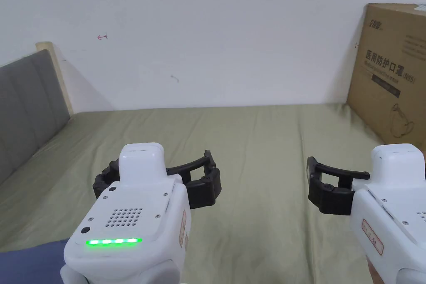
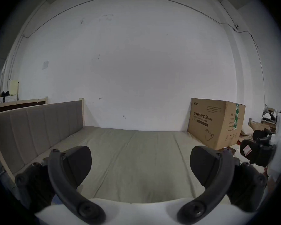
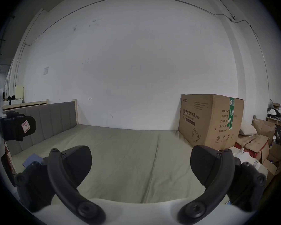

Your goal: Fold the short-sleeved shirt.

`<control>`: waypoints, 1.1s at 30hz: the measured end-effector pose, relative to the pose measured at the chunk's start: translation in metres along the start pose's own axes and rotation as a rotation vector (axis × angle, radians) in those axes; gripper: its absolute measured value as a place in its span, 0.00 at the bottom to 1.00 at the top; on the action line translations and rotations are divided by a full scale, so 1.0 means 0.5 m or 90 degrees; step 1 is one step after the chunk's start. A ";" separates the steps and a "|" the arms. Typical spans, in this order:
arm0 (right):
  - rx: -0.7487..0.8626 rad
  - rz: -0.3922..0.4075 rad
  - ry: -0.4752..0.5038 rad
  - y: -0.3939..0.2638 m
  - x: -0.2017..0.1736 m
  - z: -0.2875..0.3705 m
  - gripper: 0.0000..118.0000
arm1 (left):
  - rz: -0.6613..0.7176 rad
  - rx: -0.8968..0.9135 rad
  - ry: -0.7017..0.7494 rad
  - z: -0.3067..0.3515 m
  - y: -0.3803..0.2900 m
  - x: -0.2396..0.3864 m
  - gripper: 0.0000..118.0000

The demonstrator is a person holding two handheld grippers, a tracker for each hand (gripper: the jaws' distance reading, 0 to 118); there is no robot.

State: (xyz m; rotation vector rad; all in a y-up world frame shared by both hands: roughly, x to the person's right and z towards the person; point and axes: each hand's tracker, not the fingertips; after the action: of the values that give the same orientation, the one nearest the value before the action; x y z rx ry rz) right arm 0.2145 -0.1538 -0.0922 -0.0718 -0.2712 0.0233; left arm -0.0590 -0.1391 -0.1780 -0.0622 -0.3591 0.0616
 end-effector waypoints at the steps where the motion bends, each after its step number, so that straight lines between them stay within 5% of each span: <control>1: -0.001 -0.001 0.001 0.000 0.000 -0.001 1.00 | -0.003 -0.004 0.007 -0.002 0.001 0.002 1.00; 30: -0.016 0.006 0.010 0.002 0.005 0.013 1.00 | 0.018 -0.074 0.008 -0.017 -0.017 0.033 1.00; 33: -0.009 0.003 0.014 0.002 0.007 0.014 1.00 | 0.020 -0.077 0.016 -0.017 -0.017 0.034 0.91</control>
State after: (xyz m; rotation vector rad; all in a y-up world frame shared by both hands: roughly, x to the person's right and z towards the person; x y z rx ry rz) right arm 0.2160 -0.1523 -0.0848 -0.0863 -0.2497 0.0250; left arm -0.0396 -0.1465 -0.1796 -0.1883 -0.3358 0.0697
